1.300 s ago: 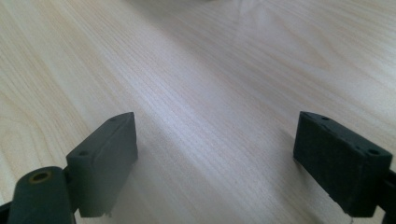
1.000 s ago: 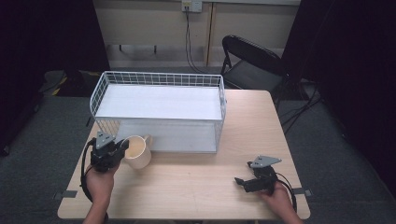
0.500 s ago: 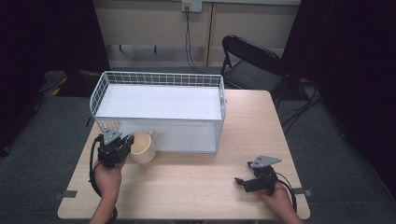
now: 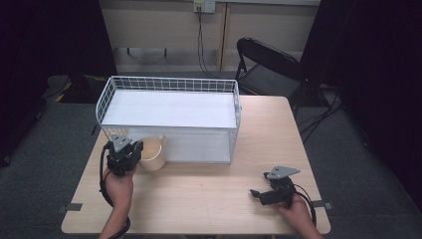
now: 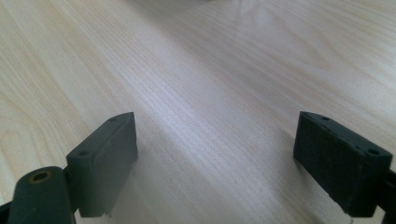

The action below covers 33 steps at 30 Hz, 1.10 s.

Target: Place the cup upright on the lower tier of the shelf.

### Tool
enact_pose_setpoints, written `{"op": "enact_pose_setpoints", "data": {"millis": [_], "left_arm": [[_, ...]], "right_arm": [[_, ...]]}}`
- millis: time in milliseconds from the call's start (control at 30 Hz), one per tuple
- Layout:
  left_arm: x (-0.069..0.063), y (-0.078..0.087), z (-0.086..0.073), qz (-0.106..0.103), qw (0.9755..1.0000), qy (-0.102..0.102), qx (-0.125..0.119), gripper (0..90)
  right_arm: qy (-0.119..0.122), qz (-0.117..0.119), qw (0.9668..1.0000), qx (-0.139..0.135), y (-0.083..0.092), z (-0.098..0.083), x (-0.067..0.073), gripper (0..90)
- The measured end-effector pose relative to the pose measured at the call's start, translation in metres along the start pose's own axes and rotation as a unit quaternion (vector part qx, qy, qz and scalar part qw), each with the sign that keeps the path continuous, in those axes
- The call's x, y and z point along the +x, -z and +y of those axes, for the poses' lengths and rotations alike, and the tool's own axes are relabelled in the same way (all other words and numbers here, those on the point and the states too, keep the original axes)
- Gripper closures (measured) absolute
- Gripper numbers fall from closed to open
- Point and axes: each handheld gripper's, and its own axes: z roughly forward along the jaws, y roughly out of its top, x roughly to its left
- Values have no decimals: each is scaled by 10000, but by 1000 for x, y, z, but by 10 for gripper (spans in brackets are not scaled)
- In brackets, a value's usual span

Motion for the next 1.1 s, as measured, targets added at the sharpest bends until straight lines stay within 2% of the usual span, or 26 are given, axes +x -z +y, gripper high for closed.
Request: {"op": "enact_pose_setpoints", "data": {"millis": [433, 533, 1100], "left_arm": [[-6, -12, 5, 213, 9997, -80, -56, 816], [-7, -15, 7, 245, 9997, -39, -78, 816], [-14, -30, 8, 296, 9995, 44, -23, 812]], "right_arm": [[5, -1, 10000, -2, 0, 0, 0, 129], [2, 0, 10000, -2, 0, 0, 0, 130], [3, -1, 10000, -1, 0, 0, 0, 129]]}}
